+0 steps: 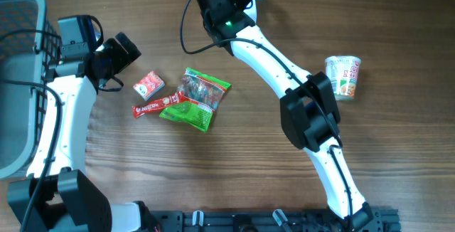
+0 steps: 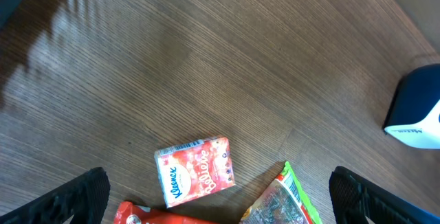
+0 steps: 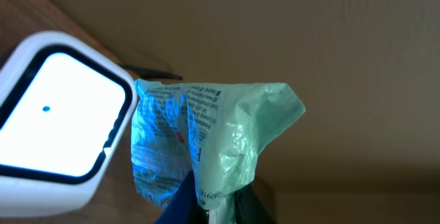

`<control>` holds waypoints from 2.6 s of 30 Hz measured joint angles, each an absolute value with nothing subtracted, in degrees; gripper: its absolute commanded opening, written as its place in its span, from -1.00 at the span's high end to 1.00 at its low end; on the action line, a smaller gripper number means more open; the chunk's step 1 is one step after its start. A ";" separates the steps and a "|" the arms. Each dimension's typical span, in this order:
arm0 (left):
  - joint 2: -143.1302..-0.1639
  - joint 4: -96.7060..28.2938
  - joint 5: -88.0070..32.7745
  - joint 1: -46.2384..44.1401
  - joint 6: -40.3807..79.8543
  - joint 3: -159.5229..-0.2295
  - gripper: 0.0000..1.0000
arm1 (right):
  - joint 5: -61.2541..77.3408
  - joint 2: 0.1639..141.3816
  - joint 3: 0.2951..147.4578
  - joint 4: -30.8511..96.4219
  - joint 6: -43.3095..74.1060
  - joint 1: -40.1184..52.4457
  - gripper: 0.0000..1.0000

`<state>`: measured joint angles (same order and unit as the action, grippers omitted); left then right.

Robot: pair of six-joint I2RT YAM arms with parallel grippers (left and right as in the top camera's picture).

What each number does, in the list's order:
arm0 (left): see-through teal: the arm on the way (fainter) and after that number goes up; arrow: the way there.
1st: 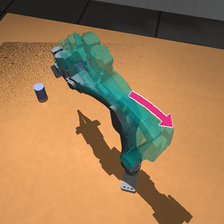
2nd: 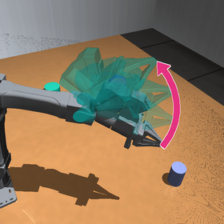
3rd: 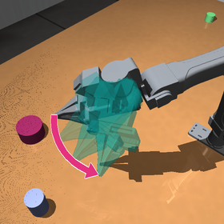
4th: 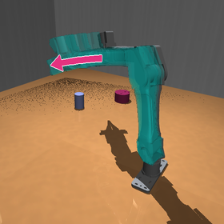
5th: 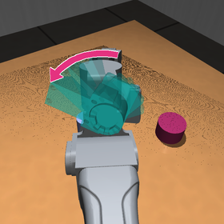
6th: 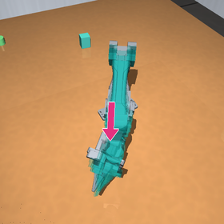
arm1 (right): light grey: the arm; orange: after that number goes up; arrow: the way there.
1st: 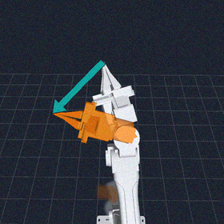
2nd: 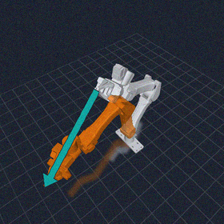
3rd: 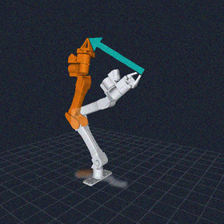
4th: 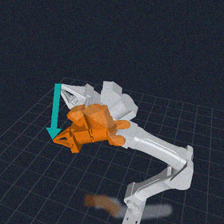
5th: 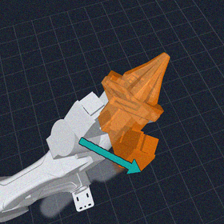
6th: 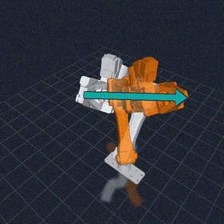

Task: Scan the item barcode
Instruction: 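Lower the mint pack onto the table beside the cup noodles, then open the right gripper and lift it off the mint pack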

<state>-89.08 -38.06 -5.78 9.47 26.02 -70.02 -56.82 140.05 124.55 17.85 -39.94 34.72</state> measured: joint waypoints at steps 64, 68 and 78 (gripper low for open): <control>-89.08 -38.09 -5.78 9.47 26.02 -70.02 -1.00 | -7.42 114.67 79.09 53.30 16.14 18.83 0.83; -89.08 -38.09 -5.78 9.47 26.02 -70.02 -1.00 | -5.37 114.67 79.05 49.30 15.97 18.76 0.78; -89.08 -38.09 -5.80 9.47 26.02 -70.02 -1.00 | -6.63 114.67 78.96 47.24 15.73 18.76 0.75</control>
<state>-89.08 -38.09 -5.80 9.47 26.02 -70.02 -6.63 114.67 78.96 47.24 15.73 18.76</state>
